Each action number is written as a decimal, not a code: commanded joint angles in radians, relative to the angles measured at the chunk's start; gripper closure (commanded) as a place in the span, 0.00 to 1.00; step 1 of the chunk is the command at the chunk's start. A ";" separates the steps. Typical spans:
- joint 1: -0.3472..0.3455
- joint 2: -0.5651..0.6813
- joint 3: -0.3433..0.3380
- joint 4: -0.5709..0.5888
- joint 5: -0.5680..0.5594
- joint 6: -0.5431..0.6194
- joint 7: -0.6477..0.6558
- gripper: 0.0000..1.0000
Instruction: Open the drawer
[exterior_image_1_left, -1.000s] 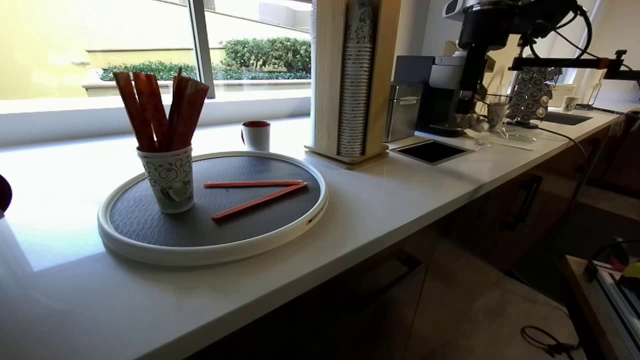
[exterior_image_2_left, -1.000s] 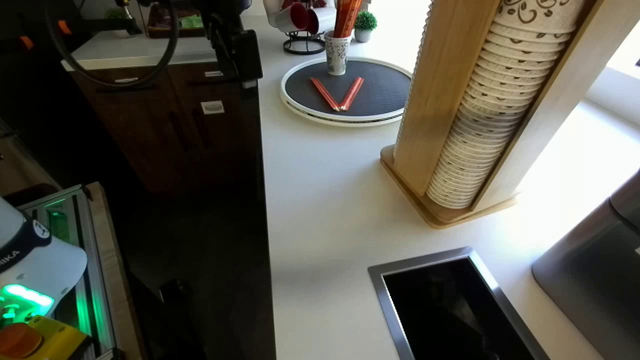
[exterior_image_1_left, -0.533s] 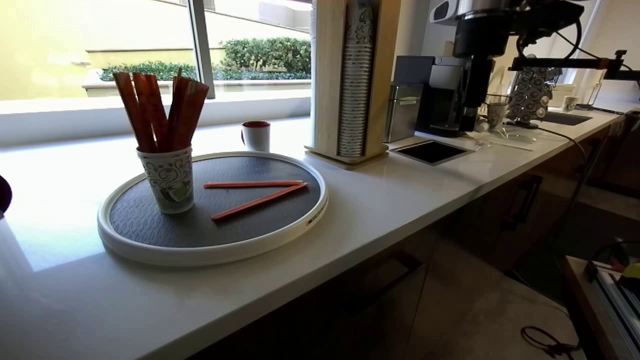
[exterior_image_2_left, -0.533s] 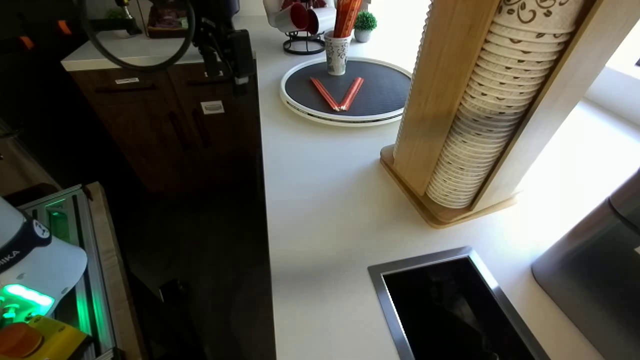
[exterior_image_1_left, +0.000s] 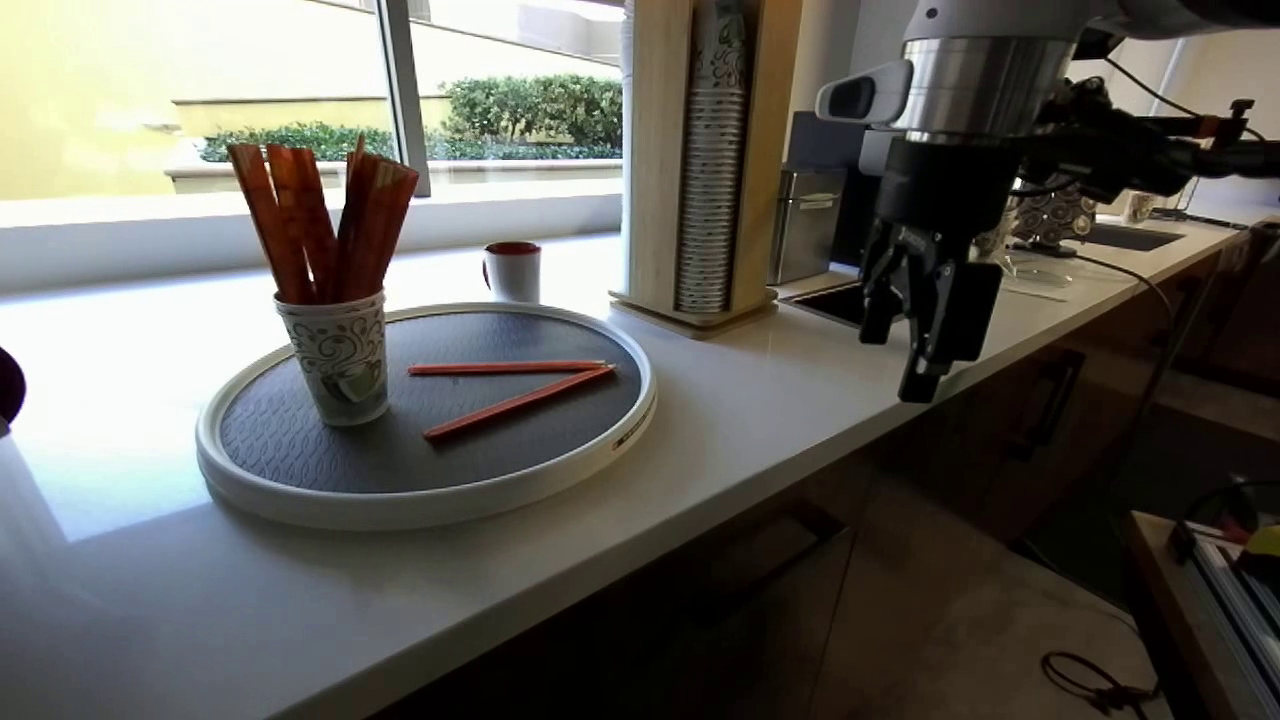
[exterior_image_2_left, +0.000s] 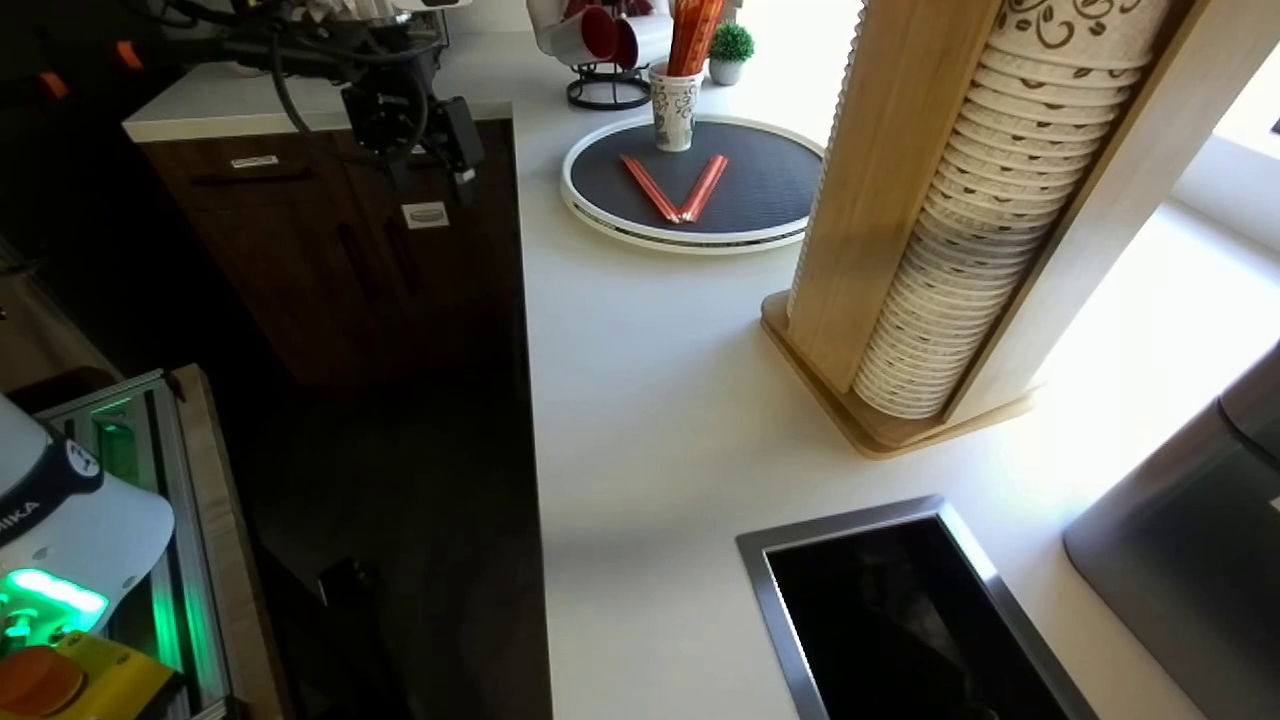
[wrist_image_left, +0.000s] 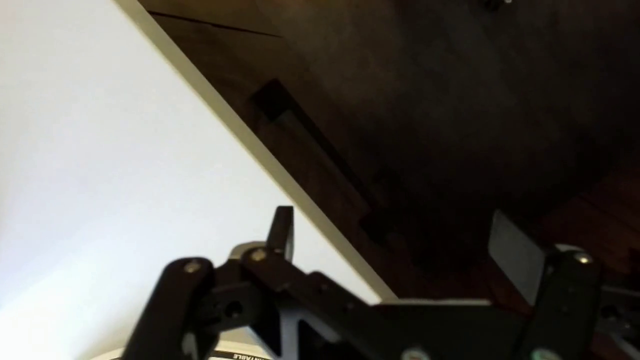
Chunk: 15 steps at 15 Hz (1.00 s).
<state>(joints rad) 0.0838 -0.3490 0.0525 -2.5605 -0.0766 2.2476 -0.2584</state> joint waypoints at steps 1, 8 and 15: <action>0.007 0.000 -0.009 0.001 -0.004 -0.001 0.000 0.00; 0.041 0.100 0.062 -0.064 -0.217 0.185 -0.055 0.00; 0.073 0.260 -0.001 -0.183 -0.138 0.727 -0.185 0.00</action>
<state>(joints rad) 0.1269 -0.1877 0.0850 -2.7461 -0.2665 2.8213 -0.3657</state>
